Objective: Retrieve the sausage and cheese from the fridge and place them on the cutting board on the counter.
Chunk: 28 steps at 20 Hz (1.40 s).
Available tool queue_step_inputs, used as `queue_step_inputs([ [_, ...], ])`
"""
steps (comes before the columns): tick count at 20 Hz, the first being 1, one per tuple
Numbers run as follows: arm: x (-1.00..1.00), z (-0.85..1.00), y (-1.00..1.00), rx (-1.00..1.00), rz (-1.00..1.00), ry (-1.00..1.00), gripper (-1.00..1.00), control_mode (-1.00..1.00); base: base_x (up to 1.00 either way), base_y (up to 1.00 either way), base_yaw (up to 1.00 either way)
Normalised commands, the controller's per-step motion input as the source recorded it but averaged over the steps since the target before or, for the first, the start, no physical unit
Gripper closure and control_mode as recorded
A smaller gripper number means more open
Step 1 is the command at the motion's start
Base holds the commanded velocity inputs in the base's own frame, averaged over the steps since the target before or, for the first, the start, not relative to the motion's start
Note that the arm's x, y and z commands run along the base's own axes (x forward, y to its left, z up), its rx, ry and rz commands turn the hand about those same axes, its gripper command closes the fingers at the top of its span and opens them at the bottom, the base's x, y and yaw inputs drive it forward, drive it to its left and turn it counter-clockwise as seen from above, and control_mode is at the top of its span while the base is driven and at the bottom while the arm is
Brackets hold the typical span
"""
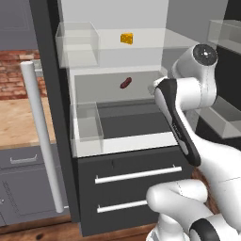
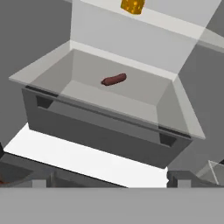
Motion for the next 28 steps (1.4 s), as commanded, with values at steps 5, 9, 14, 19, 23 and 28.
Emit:
queue_step_inputs([
  [5, -0.15, 0.55, 0.0, -0.03, 0.0, 0.0, -1.0, -1.0, 0.0, 0.0, 0.0],
  [9, -0.05, 0.54, 0.0, -0.04, 0.03, -0.04, -1.0, -1.0, 0.0, 0.0, 0.0],
  [14, -0.39, 0.22, 0.0, -0.02, 0.03, -0.01, -1.0, -1.0, 0.0, 0.0, 0.0],
  [19, -0.61, 0.09, 0.0, -0.01, 0.0, -0.01, -1.0, -1.0, 0.0, 0.0, 0.0],
  [23, -0.43, 0.0, 0.0, 0.0, 0.0, 0.0, -1.0, -1.0, 0.0, 0.0, 0.0],
  [28, -0.33, 0.0, 0.09, -0.01, 0.0, 0.0, -1.0, -1.0, 0.0, 0.0, 0.0],
])
